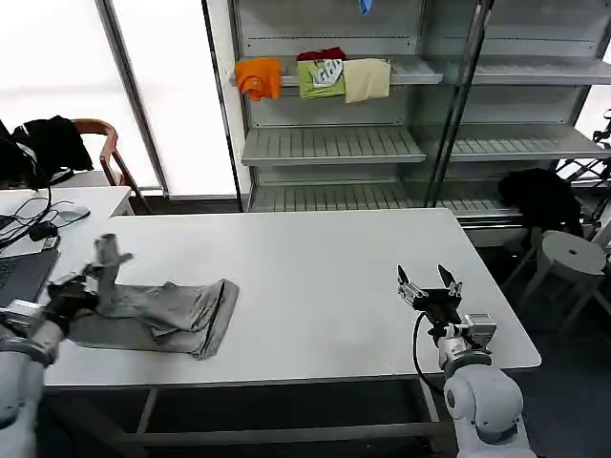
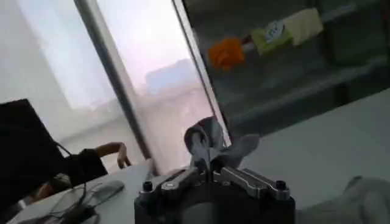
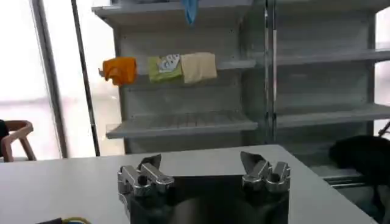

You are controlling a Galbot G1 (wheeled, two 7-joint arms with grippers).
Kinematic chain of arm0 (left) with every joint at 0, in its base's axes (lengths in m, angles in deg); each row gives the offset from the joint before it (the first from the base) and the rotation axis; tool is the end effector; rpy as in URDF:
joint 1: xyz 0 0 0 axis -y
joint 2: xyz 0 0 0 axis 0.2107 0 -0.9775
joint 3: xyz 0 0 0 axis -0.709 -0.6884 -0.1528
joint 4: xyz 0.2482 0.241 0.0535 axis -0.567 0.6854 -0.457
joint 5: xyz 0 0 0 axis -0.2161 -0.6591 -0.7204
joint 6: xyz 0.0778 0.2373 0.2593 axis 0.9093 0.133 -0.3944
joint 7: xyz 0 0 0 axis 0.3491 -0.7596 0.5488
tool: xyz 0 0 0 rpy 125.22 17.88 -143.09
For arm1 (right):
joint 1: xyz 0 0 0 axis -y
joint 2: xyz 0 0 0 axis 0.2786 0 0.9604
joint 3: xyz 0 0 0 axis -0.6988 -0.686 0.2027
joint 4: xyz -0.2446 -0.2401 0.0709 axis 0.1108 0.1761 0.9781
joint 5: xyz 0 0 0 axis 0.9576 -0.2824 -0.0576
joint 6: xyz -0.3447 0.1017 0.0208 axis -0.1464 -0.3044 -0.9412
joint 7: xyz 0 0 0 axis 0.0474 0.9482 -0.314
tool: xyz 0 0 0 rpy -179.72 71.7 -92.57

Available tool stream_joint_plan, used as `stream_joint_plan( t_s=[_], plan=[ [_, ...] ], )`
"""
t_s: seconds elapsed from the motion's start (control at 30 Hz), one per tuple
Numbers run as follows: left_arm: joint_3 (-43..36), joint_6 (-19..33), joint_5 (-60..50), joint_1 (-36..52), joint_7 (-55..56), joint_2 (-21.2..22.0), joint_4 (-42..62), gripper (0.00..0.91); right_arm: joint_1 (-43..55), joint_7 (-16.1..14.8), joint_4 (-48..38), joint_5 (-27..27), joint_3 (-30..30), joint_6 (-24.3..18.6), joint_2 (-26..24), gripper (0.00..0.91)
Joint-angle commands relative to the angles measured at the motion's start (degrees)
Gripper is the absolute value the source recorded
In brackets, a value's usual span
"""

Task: Fold and organize the clothes.

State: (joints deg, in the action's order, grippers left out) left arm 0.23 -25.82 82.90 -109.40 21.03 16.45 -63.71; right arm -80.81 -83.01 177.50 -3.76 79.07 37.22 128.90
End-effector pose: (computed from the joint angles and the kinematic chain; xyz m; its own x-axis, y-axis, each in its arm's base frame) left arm 0.3003 0.2099 -0.2011 -0.9795 0.0145 0.2008 0.0783 0.9464 0.3134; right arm 0.2965 -0.0427 -0.2222 -0.9942 -0.0480 0.0967 -0.0432 0.9977 0.0515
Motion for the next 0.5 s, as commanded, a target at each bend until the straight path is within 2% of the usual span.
stream_joint_plan(
  t_s=[0.03, 0.37, 0.4, 0.43, 0.5],
  plan=[
    [-16.1, -1.9, -7.8, -1.2, -0.3, 11.5, -4.8, 0.010, -1.0, 0.0, -0.3, 0.4, 0.5, -0.9, 0.3, 0.907],
    [-17.8, -3.7, -8.6, 0.0, 2.0, 13.2, -1.7, 0.020, -0.7, -0.1, -1.6, 0.6, 0.4, -1.5, 0.4, 0.907],
    [-17.9, -3.9, -8.7, 0.1, 2.3, 13.3, -1.5, 0.353, -0.7, -0.1, -1.8, 0.7, 0.3, -1.5, 0.5, 0.907],
    [-18.0, -3.9, -8.6, 0.1, 2.5, 13.5, -1.3, 0.907, -0.6, -0.1, -2.0, 0.7, 0.2, -1.7, 0.5, 0.907],
    [-18.2, -4.0, -8.6, -0.1, 2.7, 13.8, -1.2, 0.907, -0.5, -0.1, -2.1, 0.8, 0.0, -1.7, 0.6, 0.907]
  ],
)
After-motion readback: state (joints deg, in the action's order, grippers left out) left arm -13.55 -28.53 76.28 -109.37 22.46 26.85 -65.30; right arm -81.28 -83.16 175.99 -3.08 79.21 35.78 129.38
